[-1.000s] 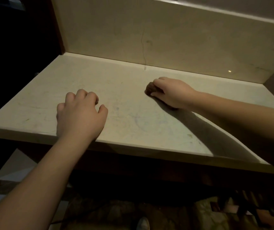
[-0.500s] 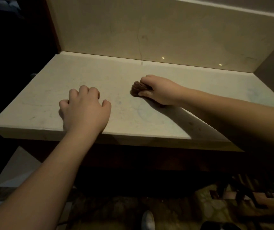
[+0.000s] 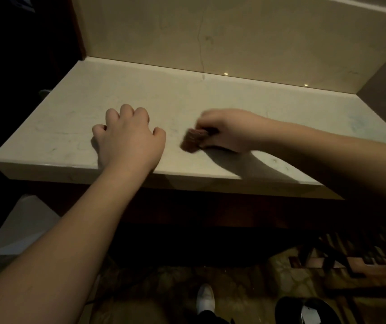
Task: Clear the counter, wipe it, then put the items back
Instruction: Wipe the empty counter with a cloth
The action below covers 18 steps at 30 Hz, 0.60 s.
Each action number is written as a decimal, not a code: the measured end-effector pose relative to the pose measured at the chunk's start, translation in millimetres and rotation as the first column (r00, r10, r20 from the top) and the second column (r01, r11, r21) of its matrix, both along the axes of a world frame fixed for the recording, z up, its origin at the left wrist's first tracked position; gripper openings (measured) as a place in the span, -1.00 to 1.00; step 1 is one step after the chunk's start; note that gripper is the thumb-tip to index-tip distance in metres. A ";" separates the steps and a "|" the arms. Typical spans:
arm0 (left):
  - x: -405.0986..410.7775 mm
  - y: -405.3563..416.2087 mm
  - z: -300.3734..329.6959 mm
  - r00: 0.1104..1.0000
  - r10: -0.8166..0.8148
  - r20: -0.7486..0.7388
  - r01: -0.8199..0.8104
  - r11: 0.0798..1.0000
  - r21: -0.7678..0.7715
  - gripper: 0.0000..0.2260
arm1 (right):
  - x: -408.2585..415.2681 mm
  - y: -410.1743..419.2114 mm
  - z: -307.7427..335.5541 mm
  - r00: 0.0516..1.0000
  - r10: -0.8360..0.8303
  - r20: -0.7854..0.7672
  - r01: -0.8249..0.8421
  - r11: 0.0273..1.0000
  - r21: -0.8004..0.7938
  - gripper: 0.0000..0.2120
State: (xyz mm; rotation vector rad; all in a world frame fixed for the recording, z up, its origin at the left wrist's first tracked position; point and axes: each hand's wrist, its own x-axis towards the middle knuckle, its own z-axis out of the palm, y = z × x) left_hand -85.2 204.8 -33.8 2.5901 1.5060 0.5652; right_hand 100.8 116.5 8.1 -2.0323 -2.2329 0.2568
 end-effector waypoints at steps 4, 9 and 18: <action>0.0 -1.0 1.4 1.000 0.015 -0.015 -0.014 1.000 0.011 -0.64 | -10.7 29.1 -2.8 0.999 -0.001 0.042 -0.001 0.999 0.041 -0.78; -1.1 -0.6 1.6 0.999 0.024 -0.023 -0.024 1.000 0.002 -0.65 | 3.9 -39.4 -6.5 0.995 0.095 -0.024 -0.094 0.994 0.053 -0.88; 0.3 -0.8 0.0 1.000 0.016 -0.013 -0.016 1.000 0.003 -0.65 | -10.9 -25.7 -4.8 0.990 0.140 -0.017 -0.138 0.988 0.065 -0.84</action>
